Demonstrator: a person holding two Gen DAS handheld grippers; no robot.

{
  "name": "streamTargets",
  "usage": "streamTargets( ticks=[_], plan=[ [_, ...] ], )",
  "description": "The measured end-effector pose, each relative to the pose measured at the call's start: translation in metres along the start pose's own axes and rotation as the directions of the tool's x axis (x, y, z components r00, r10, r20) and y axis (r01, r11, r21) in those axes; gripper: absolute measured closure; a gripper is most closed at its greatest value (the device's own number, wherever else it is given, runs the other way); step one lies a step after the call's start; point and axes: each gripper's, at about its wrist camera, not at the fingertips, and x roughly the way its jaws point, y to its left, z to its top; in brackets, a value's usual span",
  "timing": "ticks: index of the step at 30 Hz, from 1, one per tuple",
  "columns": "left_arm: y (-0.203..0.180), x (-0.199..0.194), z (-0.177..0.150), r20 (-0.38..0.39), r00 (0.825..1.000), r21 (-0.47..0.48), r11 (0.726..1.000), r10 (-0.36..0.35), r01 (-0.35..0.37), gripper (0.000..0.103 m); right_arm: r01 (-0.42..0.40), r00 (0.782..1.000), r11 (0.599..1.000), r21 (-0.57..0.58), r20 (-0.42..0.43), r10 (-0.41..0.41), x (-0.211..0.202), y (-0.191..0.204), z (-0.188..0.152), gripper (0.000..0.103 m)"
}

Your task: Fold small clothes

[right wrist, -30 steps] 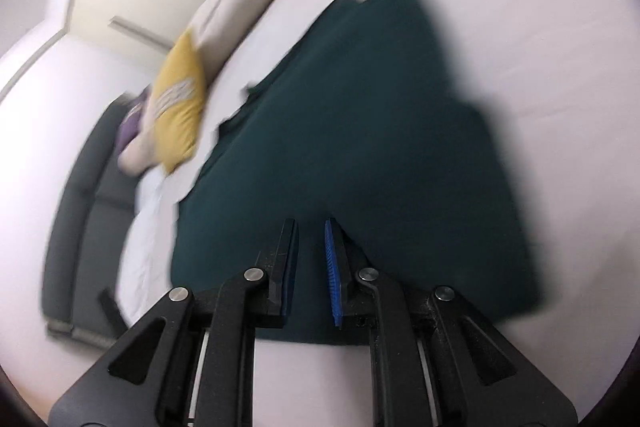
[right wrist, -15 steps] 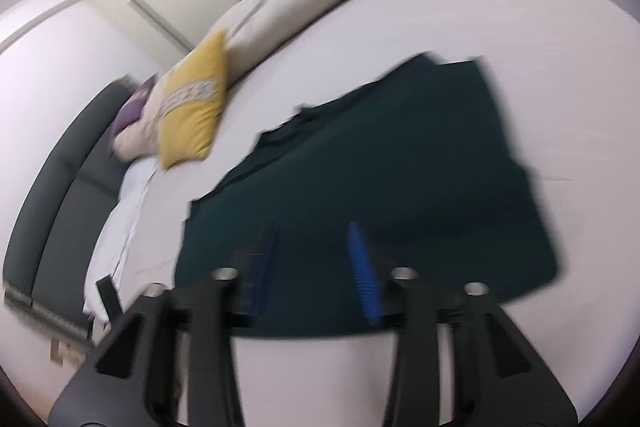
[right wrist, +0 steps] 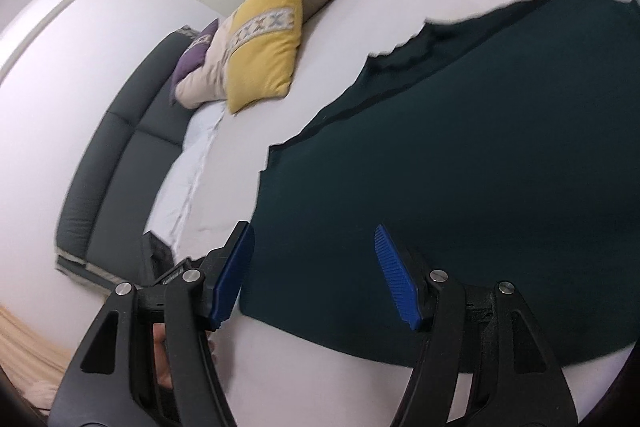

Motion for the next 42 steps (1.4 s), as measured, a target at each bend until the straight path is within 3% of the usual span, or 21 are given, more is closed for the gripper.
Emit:
streamTargets(
  ticks=[3, 8, 9, 11, 12, 13, 18, 21, 22, 25, 28, 33, 36, 40, 42],
  plan=[
    [-0.008, 0.016, 0.005, -0.075, 0.994, -0.050, 0.995, -0.086, 0.082, 0.032, -0.047, 0.999, 0.998, 0.033, -0.017, 0.048, 0.020, -0.010, 0.006, 0.041],
    [-0.016, 0.034, 0.016, -0.117, 0.987, -0.064, 0.993, -0.107, 0.100, 0.033, -0.109, 0.993, 0.991, 0.076, -0.035, 0.111, 0.045, -0.016, 0.017, 0.041],
    [-0.014, 0.037, 0.019, -0.124, 0.984, -0.085, 0.989, -0.128, 0.118, 0.039, -0.118, 0.992, 0.990, 0.081, -0.040, 0.121, 0.049, -0.015, 0.019, 0.041],
    [-0.008, 0.041, 0.023, -0.136, 0.980, -0.126, 0.984, -0.144, 0.128, 0.059, -0.120, 0.991, 0.989, 0.082, -0.053, 0.124, 0.058, -0.013, 0.023, 0.041],
    [-0.004, 0.044, 0.023, -0.146, 0.977, -0.151, 0.979, -0.157, 0.134, 0.074, -0.118, 0.990, 0.990, 0.080, -0.062, 0.123, 0.063, -0.011, 0.024, 0.041],
    [-0.002, 0.045, 0.023, -0.152, 0.975, -0.160, 0.977, -0.163, 0.138, 0.081, -0.117, 0.990, 0.990, 0.078, -0.068, 0.122, 0.068, -0.009, 0.026, 0.041],
    [0.002, 0.040, 0.019, -0.119, 0.971, -0.192, 0.964, -0.208, 0.183, 0.083, -0.101, 0.987, 0.994, 0.032, -0.125, 0.104, 0.096, 0.010, 0.032, 0.041],
    [-0.006, 0.038, 0.021, -0.118, 0.980, -0.117, 0.982, -0.162, 0.149, 0.084, -0.043, 0.979, 0.998, 0.036, -0.196, 0.049, 0.121, 0.008, 0.032, 0.042],
    [-0.010, 0.036, 0.021, -0.118, 0.983, -0.080, 0.988, -0.138, 0.129, 0.084, 0.006, 0.974, 0.999, 0.040, -0.226, 0.003, 0.132, 0.002, 0.031, 0.048],
    [-0.023, 0.033, 0.024, -0.108, 0.991, -0.001, 0.997, -0.077, 0.077, 0.085, 0.008, 0.980, 0.999, 0.036, -0.201, 0.000, 0.141, -0.009, 0.030, 0.063],
    [-0.035, 0.029, 0.026, -0.098, 0.992, 0.005, 0.997, -0.074, 0.075, 0.086, -0.028, 0.979, 0.996, 0.083, -0.198, 0.044, 0.138, -0.019, 0.033, 0.066],
    [-0.094, 0.016, 0.028, -0.074, 0.994, 0.105, 0.991, -0.076, 0.083, 0.087, -0.075, 0.988, 0.986, 0.150, -0.121, 0.094, 0.095, -0.037, 0.055, 0.061],
    [-0.151, 0.023, 0.021, -0.081, 0.992, 0.180, 0.977, -0.100, 0.113, 0.087, -0.097, 0.991, 0.970, 0.223, -0.071, 0.115, 0.064, -0.066, 0.069, 0.052],
    [-0.226, 0.068, -0.004, -0.130, 0.985, 0.271, 0.951, -0.114, 0.146, 0.087, -0.146, 0.988, 0.942, 0.302, -0.006, 0.155, 0.030, -0.106, 0.080, 0.050],
    [-0.252, 0.102, -0.023, -0.184, 0.974, 0.288, 0.940, -0.135, 0.185, 0.087, -0.162, 0.986, 0.933, 0.322, 0.021, 0.164, 0.017, -0.123, 0.082, 0.050]
  ],
)
